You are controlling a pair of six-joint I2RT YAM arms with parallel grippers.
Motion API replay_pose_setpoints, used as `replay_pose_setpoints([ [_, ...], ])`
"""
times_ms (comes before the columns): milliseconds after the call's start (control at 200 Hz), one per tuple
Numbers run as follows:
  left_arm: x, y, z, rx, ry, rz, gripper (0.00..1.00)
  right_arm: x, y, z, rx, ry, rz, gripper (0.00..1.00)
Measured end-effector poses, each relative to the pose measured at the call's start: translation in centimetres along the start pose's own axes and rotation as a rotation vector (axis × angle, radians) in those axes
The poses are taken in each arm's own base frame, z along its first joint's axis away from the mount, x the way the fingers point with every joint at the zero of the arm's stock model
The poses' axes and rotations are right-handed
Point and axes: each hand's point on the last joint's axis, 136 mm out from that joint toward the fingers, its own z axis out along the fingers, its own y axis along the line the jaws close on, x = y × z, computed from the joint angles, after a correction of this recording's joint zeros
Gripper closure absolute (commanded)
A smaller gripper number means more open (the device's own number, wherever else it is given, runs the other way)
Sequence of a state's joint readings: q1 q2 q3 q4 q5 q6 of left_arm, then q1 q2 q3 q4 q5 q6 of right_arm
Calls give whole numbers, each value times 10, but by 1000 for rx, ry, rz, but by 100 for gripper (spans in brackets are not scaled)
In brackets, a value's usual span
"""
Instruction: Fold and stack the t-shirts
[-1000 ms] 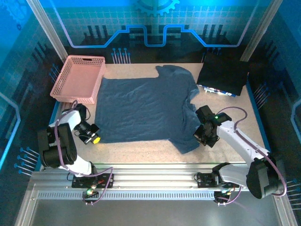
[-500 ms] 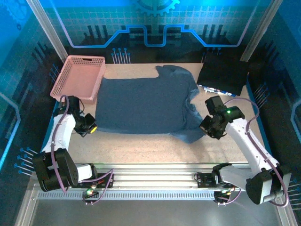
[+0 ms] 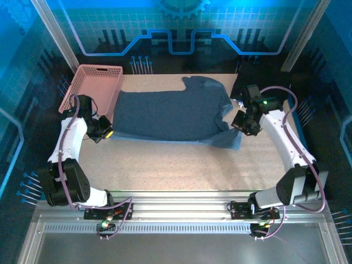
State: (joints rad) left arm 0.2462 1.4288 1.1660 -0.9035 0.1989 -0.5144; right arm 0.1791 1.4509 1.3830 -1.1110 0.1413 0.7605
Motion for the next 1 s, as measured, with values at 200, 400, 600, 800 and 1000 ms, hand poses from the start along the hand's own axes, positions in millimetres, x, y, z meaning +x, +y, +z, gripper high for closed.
replay_pose_setpoints([
  [200,-17,-14,5,10,-10,33,100,-42,24,5,12,-51,-84,100],
  [400,-22,-12,18,-11,15,32,100,-76,46,14,27,-84,-156,100],
  [600,-30,-10,30,-33,20,42,100,-100,63,26,41,-101,-209,100],
  [800,-42,-12,47,-46,33,41,100,-111,71,47,64,-85,-240,100],
  [1000,-62,-18,69,-52,44,42,100,-118,75,72,96,-57,-258,100],
])
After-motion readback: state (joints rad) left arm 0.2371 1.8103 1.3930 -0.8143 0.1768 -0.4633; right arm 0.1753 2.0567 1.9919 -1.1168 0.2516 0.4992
